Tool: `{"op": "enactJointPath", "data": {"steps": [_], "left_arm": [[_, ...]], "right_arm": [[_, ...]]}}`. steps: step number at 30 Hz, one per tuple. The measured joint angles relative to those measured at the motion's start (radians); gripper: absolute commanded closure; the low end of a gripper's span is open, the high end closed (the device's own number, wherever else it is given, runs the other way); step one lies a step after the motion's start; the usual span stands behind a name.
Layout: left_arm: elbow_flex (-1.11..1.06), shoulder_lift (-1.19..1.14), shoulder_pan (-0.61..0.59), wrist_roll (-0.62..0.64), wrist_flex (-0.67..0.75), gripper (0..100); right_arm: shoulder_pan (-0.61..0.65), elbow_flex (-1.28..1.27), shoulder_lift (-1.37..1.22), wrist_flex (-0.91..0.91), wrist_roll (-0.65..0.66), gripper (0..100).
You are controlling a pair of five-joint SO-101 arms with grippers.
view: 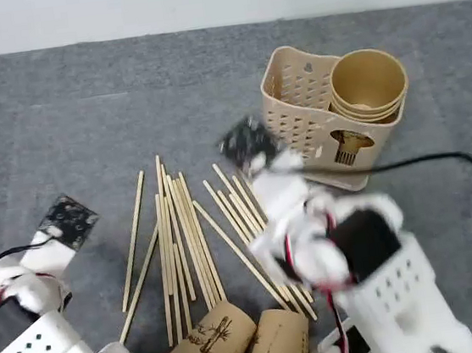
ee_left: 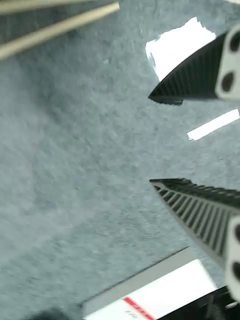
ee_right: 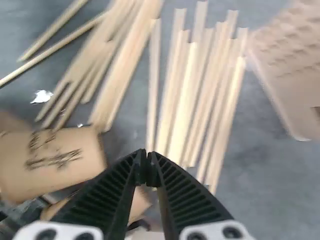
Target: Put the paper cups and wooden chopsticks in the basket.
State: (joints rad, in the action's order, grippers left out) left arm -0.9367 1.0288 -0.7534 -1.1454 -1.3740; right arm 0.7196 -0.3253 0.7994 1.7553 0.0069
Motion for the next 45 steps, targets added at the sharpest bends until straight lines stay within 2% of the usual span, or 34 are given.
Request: {"op": "enactJointPath", "data": {"steps": [7, 12, 16, 20, 25, 28, 41, 45], "left_arm": [[-0.064, -0.003, -0.063, 0.014, 0.006, 77], [-0.109, -0.003, -0.069, 0.112, 0.006, 77], [-0.109, -0.003, -0.114, 0.203, 0.049, 77], [-0.109, -0.003, -0.158, 0.295, 0.094, 77], [-0.14, -0.011, -0.167, 0.333, 0.101, 77], [-0.146, -0.029, -0.167, 0.334, 0.101, 77], [-0.146, -0.049, -0.167, 0.41, 0.103, 77], [-0.146, -0.049, -0.164, 0.41, 0.103, 77]], "right_arm": [[0.331, -0.104, 0.097, 0.0, -0.153, 98.8], [0.58, -0.104, 0.072, 0.0, -0.295, 98.8], [0.72, -0.104, 0.026, 0.0, -0.388, 98.8], [0.766, -0.104, -0.038, -0.002, -0.41, 94.8], [0.779, -0.114, -0.123, -0.026, -0.414, 76.6], [0.778, -0.124, -0.135, -0.026, -0.425, 70.5], [0.779, -0.167, -0.135, -0.012, -0.454, 70.2], [0.712, -0.232, -0.135, -0.005, -0.454, 70.2]]}}
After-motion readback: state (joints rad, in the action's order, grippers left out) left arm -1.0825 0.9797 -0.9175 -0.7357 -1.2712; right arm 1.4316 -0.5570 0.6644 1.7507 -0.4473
